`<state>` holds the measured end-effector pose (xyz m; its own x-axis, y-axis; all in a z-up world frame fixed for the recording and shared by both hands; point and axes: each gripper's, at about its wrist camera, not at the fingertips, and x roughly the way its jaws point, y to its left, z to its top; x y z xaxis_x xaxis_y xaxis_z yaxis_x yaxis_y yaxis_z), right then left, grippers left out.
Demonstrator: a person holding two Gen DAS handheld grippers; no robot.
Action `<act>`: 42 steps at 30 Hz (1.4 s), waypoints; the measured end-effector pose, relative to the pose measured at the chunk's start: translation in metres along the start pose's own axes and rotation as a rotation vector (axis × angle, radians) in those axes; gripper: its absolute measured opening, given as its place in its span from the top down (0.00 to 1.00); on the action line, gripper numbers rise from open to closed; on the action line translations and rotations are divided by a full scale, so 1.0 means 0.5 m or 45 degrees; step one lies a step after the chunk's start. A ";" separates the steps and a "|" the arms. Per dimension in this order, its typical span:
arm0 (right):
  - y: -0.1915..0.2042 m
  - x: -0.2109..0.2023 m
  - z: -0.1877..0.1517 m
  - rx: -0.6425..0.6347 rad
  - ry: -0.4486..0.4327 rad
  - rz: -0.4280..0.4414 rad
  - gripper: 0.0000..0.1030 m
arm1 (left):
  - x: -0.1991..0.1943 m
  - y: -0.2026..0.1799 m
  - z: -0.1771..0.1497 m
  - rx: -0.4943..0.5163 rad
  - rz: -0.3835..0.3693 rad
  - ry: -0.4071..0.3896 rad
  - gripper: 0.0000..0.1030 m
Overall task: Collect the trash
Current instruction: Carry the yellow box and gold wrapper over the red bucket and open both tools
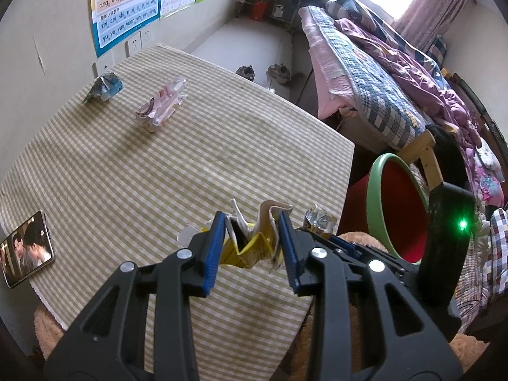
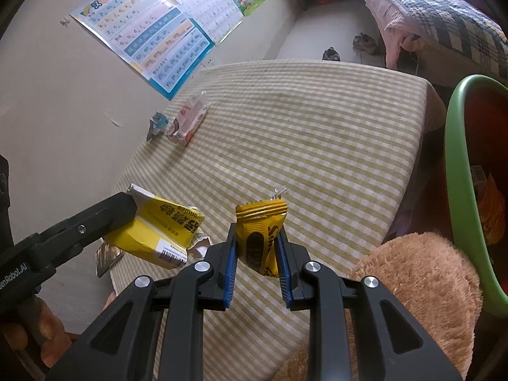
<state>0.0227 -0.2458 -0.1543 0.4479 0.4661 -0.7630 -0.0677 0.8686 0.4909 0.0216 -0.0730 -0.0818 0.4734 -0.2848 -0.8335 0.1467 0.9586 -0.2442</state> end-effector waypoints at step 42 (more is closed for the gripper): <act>-0.295 -0.279 0.013 0.347 -0.378 -0.726 0.38 | 0.057 -0.202 0.058 0.222 -0.234 0.006 0.27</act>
<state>-0.0241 -0.4402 -0.1175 0.5745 -0.1494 -0.8047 0.4590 0.8728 0.1657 0.0453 -0.1781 -0.0666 0.4210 -0.4535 -0.7855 0.3774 0.8751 -0.3030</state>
